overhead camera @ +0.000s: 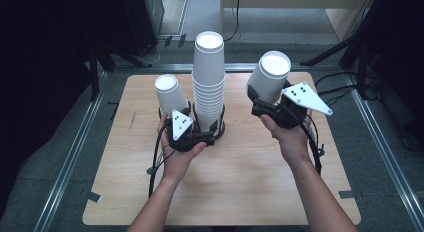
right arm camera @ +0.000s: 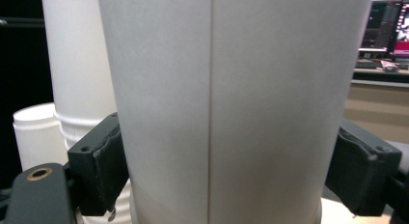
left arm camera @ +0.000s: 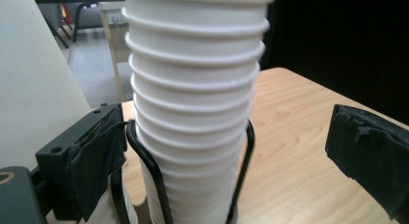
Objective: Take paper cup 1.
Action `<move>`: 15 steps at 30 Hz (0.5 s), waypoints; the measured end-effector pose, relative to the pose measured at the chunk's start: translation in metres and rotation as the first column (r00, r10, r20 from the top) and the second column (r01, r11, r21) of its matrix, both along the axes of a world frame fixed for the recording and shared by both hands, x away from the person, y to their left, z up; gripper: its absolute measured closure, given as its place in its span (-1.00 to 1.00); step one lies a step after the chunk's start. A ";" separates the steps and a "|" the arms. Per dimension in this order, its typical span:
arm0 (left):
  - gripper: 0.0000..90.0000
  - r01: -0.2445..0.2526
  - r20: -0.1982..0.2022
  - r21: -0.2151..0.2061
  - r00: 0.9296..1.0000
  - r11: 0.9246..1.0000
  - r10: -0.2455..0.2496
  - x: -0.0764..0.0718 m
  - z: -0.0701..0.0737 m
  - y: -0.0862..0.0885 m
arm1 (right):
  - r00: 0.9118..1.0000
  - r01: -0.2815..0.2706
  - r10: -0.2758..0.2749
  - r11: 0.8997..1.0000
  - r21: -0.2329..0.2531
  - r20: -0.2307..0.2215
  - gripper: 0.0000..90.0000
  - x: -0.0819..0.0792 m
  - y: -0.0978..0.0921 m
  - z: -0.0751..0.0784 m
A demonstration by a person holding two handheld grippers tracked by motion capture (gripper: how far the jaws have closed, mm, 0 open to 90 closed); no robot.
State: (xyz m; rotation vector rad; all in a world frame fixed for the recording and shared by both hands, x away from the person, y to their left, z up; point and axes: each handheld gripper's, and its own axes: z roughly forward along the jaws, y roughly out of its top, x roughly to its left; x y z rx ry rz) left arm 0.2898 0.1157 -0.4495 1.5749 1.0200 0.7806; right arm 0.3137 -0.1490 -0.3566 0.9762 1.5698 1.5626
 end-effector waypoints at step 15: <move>-1.00 0.073 -0.051 -0.008 0.996 0.997 -0.073 -0.029 -0.017 0.008 | 0.997 0.012 -0.016 0.998 -0.061 -0.069 -0.70 -0.021 -0.014 -0.060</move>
